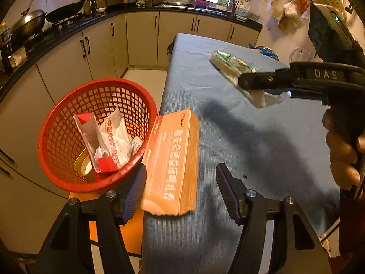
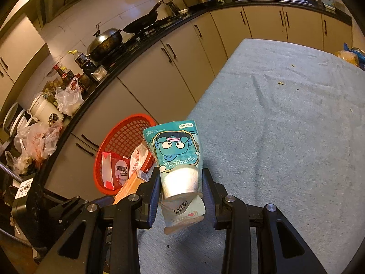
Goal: Collect trash
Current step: 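Carry the orange box and tissue pack over the orange basket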
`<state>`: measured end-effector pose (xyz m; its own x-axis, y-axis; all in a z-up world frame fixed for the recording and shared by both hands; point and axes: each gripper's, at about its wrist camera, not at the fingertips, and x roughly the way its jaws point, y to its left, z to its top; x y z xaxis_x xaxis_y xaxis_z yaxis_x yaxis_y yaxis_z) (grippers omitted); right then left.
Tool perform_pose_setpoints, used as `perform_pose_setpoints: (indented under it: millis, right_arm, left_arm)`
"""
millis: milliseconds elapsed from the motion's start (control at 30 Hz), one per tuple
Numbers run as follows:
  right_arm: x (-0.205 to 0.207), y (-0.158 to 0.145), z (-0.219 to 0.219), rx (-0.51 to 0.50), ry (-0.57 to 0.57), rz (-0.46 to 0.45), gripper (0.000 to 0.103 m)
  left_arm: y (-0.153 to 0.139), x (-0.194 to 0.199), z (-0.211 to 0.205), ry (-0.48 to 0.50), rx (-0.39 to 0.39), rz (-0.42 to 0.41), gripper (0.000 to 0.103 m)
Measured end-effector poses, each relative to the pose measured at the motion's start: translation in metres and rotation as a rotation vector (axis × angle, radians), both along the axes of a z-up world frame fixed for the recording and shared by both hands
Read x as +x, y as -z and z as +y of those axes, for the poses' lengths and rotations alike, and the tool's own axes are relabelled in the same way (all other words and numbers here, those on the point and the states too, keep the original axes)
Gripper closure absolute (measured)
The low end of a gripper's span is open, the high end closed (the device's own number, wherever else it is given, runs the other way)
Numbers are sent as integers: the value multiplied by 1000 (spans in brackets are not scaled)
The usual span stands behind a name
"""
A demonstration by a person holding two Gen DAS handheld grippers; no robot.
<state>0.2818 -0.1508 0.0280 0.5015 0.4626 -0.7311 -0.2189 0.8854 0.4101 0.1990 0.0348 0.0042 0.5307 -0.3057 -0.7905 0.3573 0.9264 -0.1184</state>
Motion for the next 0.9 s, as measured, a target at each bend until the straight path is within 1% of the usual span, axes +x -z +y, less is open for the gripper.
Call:
perform_pose_setpoints:
  millis: [233, 300, 333, 400, 433, 467, 633, 700, 800, 900]
  right_arm:
    - [-1, 5, 0, 8, -5, 7, 65]
    - [0, 7, -2, 12, -1, 10, 65]
    - [0, 8, -3, 14, 1, 12, 65]
    - [-1, 10, -4, 18, 4, 14, 65]
    - [-1, 10, -5, 18, 5, 15, 65]
    - [-1, 11, -6, 20, 5, 16, 65]
    - [-2, 11, -7, 23, 4, 14, 65]
    - [-3, 11, -7, 24, 2, 13, 65]
    - [-3, 8, -4, 23, -6, 10, 65]
    - [-2, 3, 8, 15, -26, 1, 65]
  left_arm:
    - [3, 5, -12, -16, 63, -29, 39]
    - [4, 6, -15, -21, 81, -35, 39]
    - [4, 7, -16, -21, 85, -37, 41]
    - [7, 9, -19, -25, 98, -27, 65]
    - [9, 10, -20, -28, 103, -12, 78]
    - [10, 12, -20, -33, 103, -11, 81]
    - [9, 13, -17, -50, 93, -24, 82]
    - [4, 11, -14, -48, 72, -33, 82]
    - [-8, 8, -4, -54, 42, -55, 82]
    - [-26, 4, 13, -83, 13, -88, 82]
